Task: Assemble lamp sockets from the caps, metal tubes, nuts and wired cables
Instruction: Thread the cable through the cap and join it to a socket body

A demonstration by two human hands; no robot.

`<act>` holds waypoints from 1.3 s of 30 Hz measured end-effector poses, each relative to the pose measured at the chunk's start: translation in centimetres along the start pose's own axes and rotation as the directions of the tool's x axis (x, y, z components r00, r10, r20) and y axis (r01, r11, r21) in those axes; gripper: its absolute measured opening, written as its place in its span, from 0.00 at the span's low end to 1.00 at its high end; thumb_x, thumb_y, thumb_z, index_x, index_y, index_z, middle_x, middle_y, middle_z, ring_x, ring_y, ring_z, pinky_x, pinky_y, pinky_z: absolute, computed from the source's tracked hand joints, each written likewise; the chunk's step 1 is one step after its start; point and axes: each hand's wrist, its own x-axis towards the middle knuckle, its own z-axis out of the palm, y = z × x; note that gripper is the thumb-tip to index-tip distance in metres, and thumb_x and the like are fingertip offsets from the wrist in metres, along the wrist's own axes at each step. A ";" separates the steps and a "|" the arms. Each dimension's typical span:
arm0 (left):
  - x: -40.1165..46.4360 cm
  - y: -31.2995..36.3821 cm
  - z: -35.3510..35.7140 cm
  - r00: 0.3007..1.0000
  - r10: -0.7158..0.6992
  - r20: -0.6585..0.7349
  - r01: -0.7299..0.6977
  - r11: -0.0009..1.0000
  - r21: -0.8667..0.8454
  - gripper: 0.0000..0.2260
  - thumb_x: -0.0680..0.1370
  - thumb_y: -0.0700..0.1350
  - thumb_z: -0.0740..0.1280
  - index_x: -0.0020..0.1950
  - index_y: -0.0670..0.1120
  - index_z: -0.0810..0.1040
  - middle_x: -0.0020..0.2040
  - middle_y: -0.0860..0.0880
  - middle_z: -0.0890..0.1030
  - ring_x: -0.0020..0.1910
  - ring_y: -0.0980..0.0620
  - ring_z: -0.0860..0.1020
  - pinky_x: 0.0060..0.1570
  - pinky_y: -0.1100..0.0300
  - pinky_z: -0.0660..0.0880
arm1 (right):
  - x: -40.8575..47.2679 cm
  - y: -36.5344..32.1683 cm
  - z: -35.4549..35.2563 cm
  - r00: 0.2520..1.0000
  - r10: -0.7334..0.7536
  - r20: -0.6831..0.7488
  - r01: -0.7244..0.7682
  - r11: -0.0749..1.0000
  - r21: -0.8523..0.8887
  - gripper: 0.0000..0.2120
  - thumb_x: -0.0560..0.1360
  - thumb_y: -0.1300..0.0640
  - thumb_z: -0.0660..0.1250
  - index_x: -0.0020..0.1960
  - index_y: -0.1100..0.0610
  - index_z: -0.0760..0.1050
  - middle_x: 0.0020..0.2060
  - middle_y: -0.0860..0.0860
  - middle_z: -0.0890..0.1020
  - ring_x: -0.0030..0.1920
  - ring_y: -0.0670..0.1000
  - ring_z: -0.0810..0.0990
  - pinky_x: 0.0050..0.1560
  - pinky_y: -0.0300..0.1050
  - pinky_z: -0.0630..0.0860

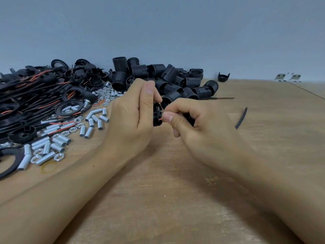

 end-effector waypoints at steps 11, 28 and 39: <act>0.1 -0.3 -0.2 0.997 0.081 -0.003 -0.081 0.997 -0.002 0.13 0.85 0.46 0.52 0.47 0.47 0.74 0.35 0.42 0.76 0.32 0.45 0.72 0.34 0.47 0.68 | 0.2 -0.2 -0.1 0.996 0.084 -0.001 -0.083 0.990 0.113 0.10 0.78 0.59 0.67 0.39 0.51 0.80 0.27 0.53 0.78 0.26 0.50 0.70 0.30 0.44 0.69; 0.3 -0.1 -0.5 0.969 0.088 0.230 -0.085 0.996 -0.021 0.15 0.85 0.44 0.53 0.45 0.38 0.74 0.36 0.47 0.75 0.33 0.56 0.70 0.36 0.71 0.65 | 0.3 0.0 -0.2 0.983 0.073 0.167 -0.051 0.990 -0.131 0.07 0.80 0.56 0.63 0.43 0.52 0.71 0.29 0.49 0.76 0.28 0.47 0.71 0.29 0.41 0.68; 0.1 0.0 0.0 0.969 0.119 0.217 -0.106 0.992 -0.072 0.09 0.85 0.43 0.54 0.48 0.45 0.71 0.36 0.65 0.73 0.32 0.64 0.71 0.34 0.74 0.64 | 0.1 -0.7 -0.8 0.923 0.117 0.366 -0.113 0.993 -0.032 0.20 0.68 0.70 0.61 0.53 0.54 0.58 0.47 0.58 0.69 0.32 0.43 0.65 0.33 0.47 0.67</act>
